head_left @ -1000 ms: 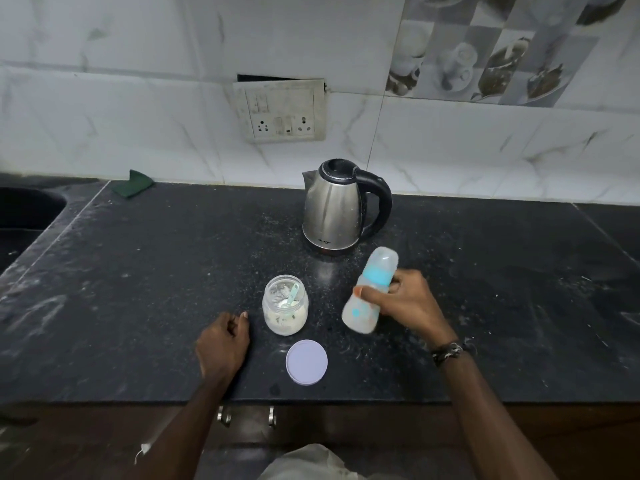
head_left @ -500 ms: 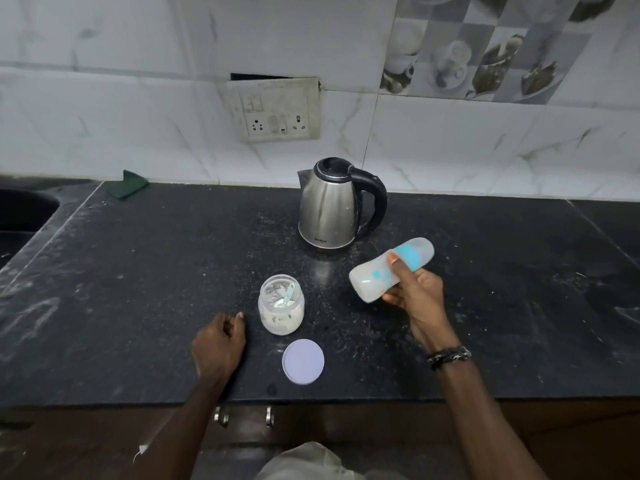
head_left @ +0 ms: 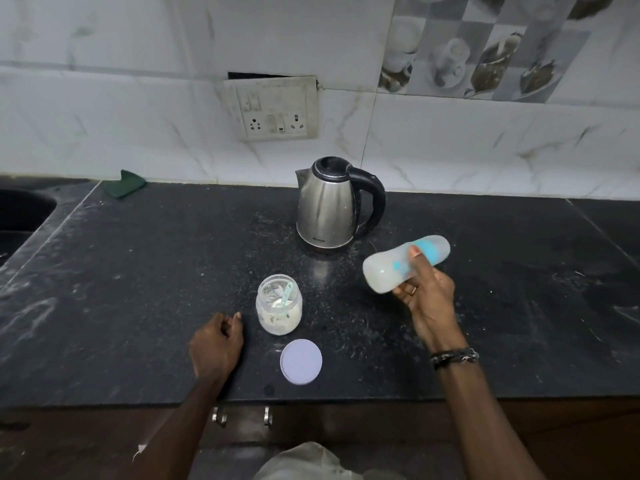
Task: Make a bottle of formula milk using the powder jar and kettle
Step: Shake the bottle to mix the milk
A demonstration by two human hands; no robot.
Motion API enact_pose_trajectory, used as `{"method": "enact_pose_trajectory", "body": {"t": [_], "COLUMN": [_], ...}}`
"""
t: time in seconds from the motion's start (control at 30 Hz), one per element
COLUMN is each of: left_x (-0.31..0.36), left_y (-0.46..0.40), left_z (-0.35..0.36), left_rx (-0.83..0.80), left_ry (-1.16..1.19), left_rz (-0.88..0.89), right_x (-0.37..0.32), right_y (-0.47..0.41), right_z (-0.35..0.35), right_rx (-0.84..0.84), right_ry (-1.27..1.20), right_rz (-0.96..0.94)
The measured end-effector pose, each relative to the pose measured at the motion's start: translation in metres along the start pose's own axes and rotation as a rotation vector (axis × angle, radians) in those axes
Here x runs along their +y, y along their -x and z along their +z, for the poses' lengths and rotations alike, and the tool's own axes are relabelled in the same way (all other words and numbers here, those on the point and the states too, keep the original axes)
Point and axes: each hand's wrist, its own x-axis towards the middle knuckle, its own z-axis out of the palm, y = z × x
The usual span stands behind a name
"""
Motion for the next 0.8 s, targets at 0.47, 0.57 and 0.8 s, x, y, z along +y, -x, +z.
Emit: {"method": "enact_pose_trajectory", "body": {"t": [0.47, 0.57, 0.8], "left_x": [0.000, -0.003, 0.000], "left_y": [0.000, -0.001, 0.000], "left_z": [0.000, 0.001, 0.001], "left_rx": [0.002, 0.006, -0.006], "left_ry": [0.012, 0.000, 0.004], "left_rz": [0.006, 0.011, 0.001], "right_x": [-0.003, -0.005, -0.002], "right_y": [0.008, 0.005, 0.002], "right_z": [0.010, 0.010, 0.007], "right_rx": [-0.168, -0.045, 0.009], "right_ry": [0.190, 0.076, -0.036], "right_rz": [-0.007, 0.012, -0.022]}}
